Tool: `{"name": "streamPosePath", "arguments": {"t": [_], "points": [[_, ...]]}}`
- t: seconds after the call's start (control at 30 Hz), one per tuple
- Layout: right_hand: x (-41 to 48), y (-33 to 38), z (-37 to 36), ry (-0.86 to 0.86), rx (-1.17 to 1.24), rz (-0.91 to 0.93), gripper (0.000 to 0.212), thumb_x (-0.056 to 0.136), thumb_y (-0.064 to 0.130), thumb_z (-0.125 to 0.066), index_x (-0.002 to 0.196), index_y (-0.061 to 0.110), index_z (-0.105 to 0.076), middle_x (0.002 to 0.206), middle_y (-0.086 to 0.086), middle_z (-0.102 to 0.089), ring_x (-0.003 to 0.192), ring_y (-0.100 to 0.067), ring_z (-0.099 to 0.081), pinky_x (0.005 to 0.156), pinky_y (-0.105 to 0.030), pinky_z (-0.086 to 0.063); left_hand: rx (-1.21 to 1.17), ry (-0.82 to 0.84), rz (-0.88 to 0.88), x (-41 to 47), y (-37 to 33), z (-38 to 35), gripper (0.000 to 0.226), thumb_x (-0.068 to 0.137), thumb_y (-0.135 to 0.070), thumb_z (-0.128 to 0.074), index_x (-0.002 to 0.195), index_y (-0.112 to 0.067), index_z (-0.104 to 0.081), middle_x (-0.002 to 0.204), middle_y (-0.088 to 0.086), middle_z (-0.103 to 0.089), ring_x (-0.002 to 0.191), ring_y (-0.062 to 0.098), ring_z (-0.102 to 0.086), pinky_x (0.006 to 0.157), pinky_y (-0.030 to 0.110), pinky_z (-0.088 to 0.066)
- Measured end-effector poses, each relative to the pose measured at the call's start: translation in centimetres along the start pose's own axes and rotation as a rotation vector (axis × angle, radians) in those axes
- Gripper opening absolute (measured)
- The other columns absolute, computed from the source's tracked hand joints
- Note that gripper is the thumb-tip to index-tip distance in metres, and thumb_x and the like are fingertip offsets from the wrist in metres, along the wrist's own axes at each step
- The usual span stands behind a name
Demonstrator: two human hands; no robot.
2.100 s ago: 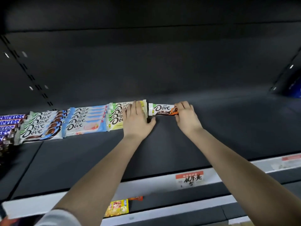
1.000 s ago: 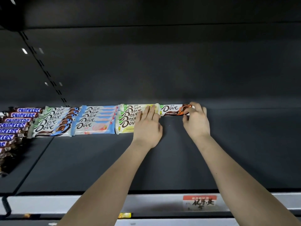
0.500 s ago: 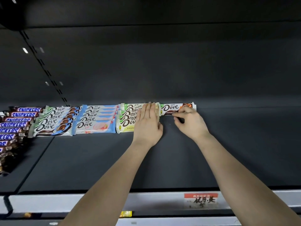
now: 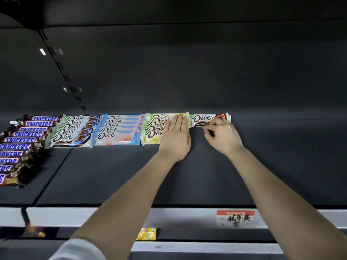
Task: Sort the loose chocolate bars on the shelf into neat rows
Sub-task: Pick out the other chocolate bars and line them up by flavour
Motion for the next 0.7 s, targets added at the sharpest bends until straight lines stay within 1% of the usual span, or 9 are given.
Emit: {"name": "streamPosePath", "arguments": {"t": [0.07,0.13,0.2,0.27,0.33,0.47,0.57,0.7], "points": [[-0.1,0.5,0.0,0.033,-0.043,-0.009,0.028,0.091,0.025,-0.049,0.111,0.021,-0.068,0.117,0.000,-0.059,0.117,-0.021,-0.046,0.101,-0.037,-0.036,-0.012,0.025,-0.029,0.1,0.1,0.1,0.060,0.099,-0.030,-0.026,0.148,-0.006,-0.002,0.158,0.009,-0.003,0.145,0.021,0.003,0.116,0.034,0.007],[-0.2,1.3,0.1,0.052,-0.070,-0.008,0.028,0.091,0.025,-0.048,0.111,0.021,-0.067,0.119,0.001,-0.058,0.118,-0.022,-0.045,0.099,-0.037,-0.036,-0.088,0.040,-0.049,0.1,0.1,0.4,0.064,0.099,-0.035,-0.029,0.148,-0.006,0.000,0.158,0.008,-0.003,0.145,0.020,0.003,0.116,0.033,0.006],[-0.3,2.7,0.7,0.012,-0.050,-0.008,0.028,0.090,0.024,-0.048,0.110,0.020,-0.067,0.117,0.001,-0.058,0.114,-0.023,-0.047,0.098,-0.036,-0.035,-0.227,0.009,-0.046,0.0,0.4,1.2,0.068,0.097,-0.037,-0.037,0.148,-0.006,-0.004,0.158,0.007,-0.007,0.145,0.019,0.000,0.117,0.032,0.003],[-0.3,4.5,1.5,-0.063,-0.029,0.002,0.027,0.090,0.024,-0.048,0.106,0.018,-0.069,0.113,0.000,-0.059,0.109,-0.022,-0.050,0.097,-0.036,-0.036,-0.294,-0.043,-0.048,-0.1,1.0,2.3,0.068,0.095,-0.034,-0.041,0.148,-0.006,-0.009,0.157,0.007,-0.013,0.145,0.019,-0.004,0.118,0.031,0.000],[0.1,6.6,2.0,-0.107,-0.044,0.037,0.027,0.090,0.024,-0.048,0.104,0.016,-0.070,0.112,0.000,-0.059,0.107,-0.022,-0.050,0.095,-0.036,-0.036,-0.262,-0.094,-0.066,-0.4,1.9,3.4,0.064,0.094,-0.029,-0.042,0.147,-0.006,-0.014,0.155,0.007,-0.018,0.145,0.019,-0.009,0.117,0.030,0.000],[1.4,11.6,1.8,-0.122,-0.032,0.097,0.028,0.091,0.024,-0.046,0.106,0.015,-0.068,0.115,-0.001,-0.058,0.107,-0.023,-0.049,0.093,-0.037,-0.035,-0.201,-0.187,-0.050,-1.4,5.9,6.2,0.061,0.090,-0.021,-0.046,0.145,-0.008,-0.025,0.151,0.007,-0.030,0.140,0.022,-0.022,0.117,0.034,-0.002],[2.3,16.2,0.5,-0.117,-0.003,0.146,0.027,0.091,0.024,-0.047,0.106,0.017,-0.068,0.116,0.000,-0.058,0.106,-0.024,-0.050,0.091,-0.036,-0.035,-0.148,-0.234,-0.015,-2.7,10.7,8.1,0.057,0.087,-0.019,-0.050,0.141,-0.010,-0.035,0.144,0.006,-0.040,0.133,0.023,-0.033,0.116,0.038,-0.006],[3.6,23.1,-2.2,-0.079,0.035,0.215,0.029,0.090,0.023,-0.048,0.113,0.019,-0.065,0.120,-0.001,-0.057,0.110,-0.025,-0.049,0.091,-0.037,-0.036,-0.081,-0.244,0.069,-4.7,18.1,10.0,0.055,0.086,-0.020,-0.050,0.139,-0.014,-0.039,0.140,0.004,-0.046,0.129,0.023,-0.038,0.115,0.039,-0.008]]}}
Point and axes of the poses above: each hand's wrist, its own x-axis towards the middle knuckle, its own z-axis out of the back of the hand, y = z × x, the point moved 7 cm from there along x, towards the middle knuckle
